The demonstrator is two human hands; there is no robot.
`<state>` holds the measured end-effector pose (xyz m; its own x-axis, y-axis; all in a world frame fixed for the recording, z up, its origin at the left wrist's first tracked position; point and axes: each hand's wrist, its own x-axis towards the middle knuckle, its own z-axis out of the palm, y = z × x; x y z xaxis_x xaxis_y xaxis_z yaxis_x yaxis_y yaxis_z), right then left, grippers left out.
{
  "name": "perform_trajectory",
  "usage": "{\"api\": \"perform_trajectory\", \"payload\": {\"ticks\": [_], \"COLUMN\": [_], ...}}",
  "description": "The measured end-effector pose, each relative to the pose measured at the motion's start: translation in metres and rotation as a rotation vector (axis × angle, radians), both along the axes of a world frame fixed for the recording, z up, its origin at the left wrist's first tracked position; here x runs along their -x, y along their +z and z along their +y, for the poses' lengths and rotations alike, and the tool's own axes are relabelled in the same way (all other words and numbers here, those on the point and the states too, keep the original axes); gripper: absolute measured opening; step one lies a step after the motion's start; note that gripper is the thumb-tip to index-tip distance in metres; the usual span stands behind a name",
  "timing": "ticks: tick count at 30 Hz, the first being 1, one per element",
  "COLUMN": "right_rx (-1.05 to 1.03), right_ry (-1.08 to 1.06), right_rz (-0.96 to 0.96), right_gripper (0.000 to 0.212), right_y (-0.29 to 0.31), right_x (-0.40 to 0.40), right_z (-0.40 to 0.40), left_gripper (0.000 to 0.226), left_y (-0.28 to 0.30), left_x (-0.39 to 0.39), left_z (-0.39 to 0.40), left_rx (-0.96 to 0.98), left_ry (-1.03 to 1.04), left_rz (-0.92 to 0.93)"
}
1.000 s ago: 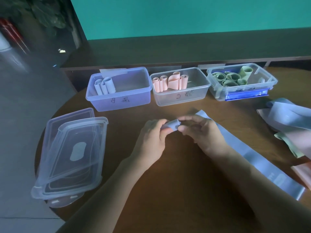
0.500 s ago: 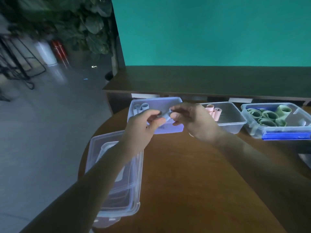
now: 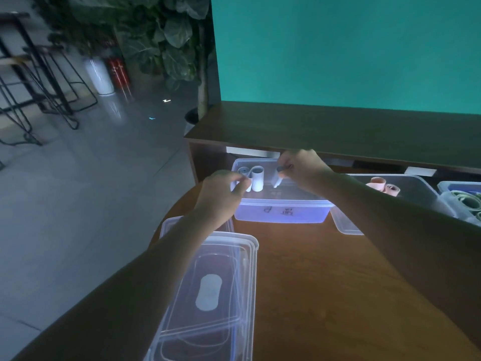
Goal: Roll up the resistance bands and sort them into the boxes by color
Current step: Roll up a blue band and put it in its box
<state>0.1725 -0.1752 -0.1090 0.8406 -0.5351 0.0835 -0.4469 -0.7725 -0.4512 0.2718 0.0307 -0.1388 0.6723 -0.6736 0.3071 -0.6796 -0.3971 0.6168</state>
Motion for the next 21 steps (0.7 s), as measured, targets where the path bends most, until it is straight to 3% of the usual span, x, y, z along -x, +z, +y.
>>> {"api": "perform_trajectory", "payload": {"ticks": [4, 21], "right_rx": [-0.015, -0.184], "right_ry": [-0.047, -0.039], "right_rz": [0.007, -0.232], "right_gripper": [0.020, 0.016], "right_y": [-0.004, -0.011], "right_x": [-0.012, -0.017], "right_z": [-0.001, 0.001], "left_gripper": [0.026, 0.025], "left_y": [-0.007, -0.010], "left_x": [-0.007, -0.014], "left_z": [-0.004, -0.009], "left_rx": [0.031, 0.016], "left_ry": [0.002, 0.007], "left_rz": [0.008, -0.080]}}
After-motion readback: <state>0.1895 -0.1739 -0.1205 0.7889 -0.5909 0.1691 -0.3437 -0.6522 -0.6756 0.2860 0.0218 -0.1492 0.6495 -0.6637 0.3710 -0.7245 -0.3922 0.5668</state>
